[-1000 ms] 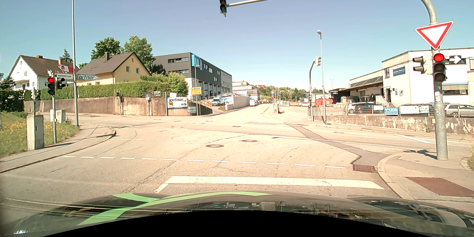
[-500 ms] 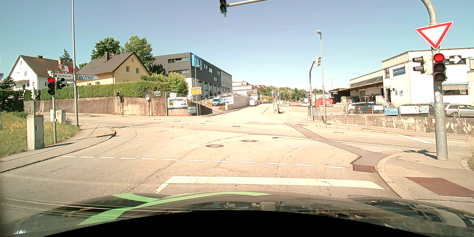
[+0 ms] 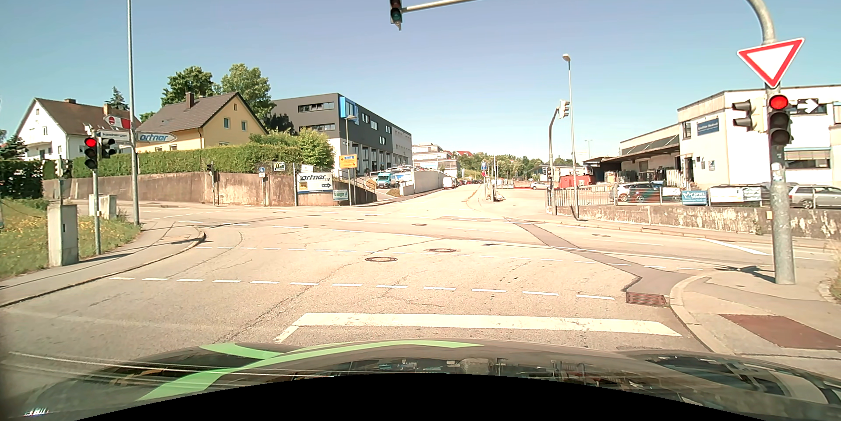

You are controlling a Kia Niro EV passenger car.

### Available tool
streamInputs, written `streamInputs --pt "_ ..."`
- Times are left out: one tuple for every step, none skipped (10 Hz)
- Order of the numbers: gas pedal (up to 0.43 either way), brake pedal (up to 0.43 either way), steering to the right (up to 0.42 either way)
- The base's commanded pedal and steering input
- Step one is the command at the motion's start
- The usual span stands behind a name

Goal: Follow the waypoints while adhering to traffic rules and regulations

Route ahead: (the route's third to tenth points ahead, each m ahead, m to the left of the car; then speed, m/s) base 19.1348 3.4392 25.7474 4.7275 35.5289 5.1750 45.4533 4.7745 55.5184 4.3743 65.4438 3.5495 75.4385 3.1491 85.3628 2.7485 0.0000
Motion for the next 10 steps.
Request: streamInputs --pt "0.000 0.476 0.036" --pt "0.000 0.476 0.036" --pt "0.000 0.476 0.036" --pt "0.000 0.476 0.036" --pt "0.000 0.482 0.036" --pt "0.000 0.476 0.036" --pt "0.000 0.476 0.036" --pt "0.000 0.482 0.036" --pt "0.000 0.488 0.036" --pt "0.000 0.494 0.036"
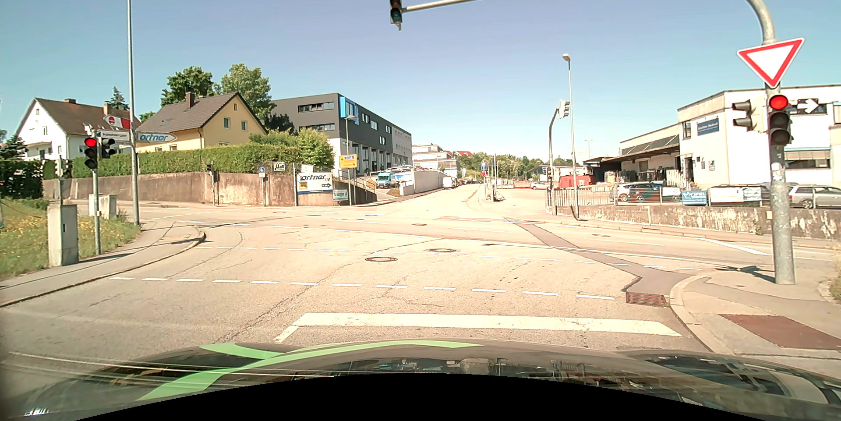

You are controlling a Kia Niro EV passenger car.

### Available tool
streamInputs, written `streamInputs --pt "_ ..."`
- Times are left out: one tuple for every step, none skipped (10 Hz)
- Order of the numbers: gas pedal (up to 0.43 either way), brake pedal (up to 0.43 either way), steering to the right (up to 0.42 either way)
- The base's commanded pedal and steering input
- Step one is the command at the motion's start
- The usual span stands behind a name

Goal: Follow the waypoints while adhering to traffic rules and regulations

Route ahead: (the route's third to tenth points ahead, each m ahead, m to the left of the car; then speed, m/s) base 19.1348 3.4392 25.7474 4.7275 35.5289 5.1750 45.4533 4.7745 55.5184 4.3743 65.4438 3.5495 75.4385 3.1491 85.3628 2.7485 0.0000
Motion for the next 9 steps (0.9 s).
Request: streamInputs --pt "0.000 0.494 0.036" --pt "0.000 0.500 0.036" --pt "0.000 0.500 0.036" --pt "0.000 0.500 0.036" --pt "0.000 0.500 0.036" --pt "0.000 0.494 0.036" --pt "0.000 0.500 0.036" --pt "0.000 0.500 0.036" --pt "0.000 0.500 0.036"
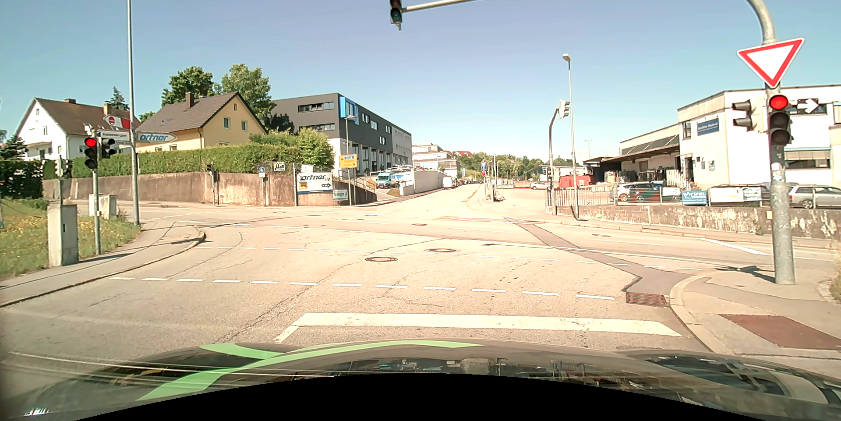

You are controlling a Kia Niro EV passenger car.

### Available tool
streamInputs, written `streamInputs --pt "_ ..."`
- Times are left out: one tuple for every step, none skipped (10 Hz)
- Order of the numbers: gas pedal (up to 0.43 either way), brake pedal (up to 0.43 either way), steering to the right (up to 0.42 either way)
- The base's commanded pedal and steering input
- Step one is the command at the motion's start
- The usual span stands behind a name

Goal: Follow the waypoints while adhering to traffic rules and regulations

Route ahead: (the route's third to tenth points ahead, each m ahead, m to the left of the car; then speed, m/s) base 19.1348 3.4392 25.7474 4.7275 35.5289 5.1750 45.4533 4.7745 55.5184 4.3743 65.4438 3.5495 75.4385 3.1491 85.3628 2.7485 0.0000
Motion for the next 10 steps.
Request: streamInputs --pt "0.000 0.500 0.036" --pt "0.000 0.500 0.036" --pt "0.000 0.500 0.036" --pt "0.000 0.500 0.036" --pt "0.000 0.500 0.036" --pt "0.000 0.500 0.036" --pt "0.000 0.500 0.036" --pt "0.000 0.500 0.036" --pt "0.000 0.500 0.036" --pt "0.000 0.500 0.036"
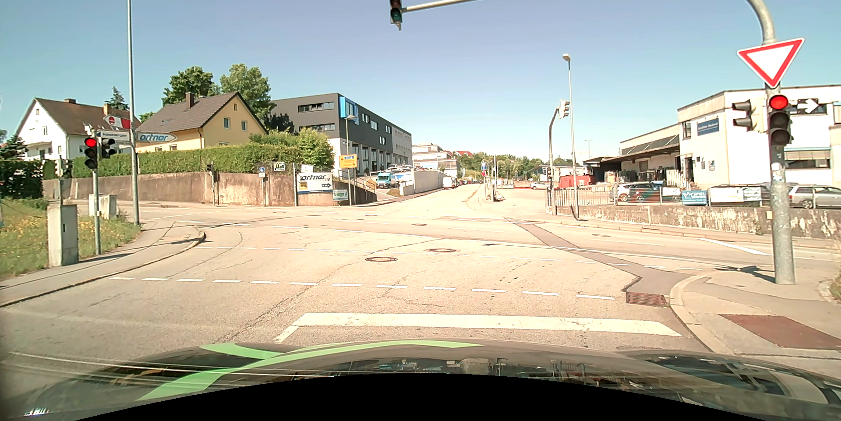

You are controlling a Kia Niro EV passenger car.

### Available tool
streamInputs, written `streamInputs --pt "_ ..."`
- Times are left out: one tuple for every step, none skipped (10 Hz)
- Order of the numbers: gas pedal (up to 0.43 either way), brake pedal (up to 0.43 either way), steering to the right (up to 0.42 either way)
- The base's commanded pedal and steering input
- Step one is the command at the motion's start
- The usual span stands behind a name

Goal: Follow the waypoints while adhering to traffic rules and regulations

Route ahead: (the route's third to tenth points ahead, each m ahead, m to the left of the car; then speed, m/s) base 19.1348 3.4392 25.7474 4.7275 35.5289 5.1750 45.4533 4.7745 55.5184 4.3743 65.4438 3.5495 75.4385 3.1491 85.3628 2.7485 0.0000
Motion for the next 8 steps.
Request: streamInputs --pt "0.000 0.500 0.036" --pt "0.000 0.500 0.036" --pt "0.000 0.500 0.036" --pt "0.000 0.500 0.036" --pt "0.000 0.500 0.036" --pt "0.000 0.500 0.036" --pt "0.000 0.500 0.036" --pt "0.000 0.500 0.036"
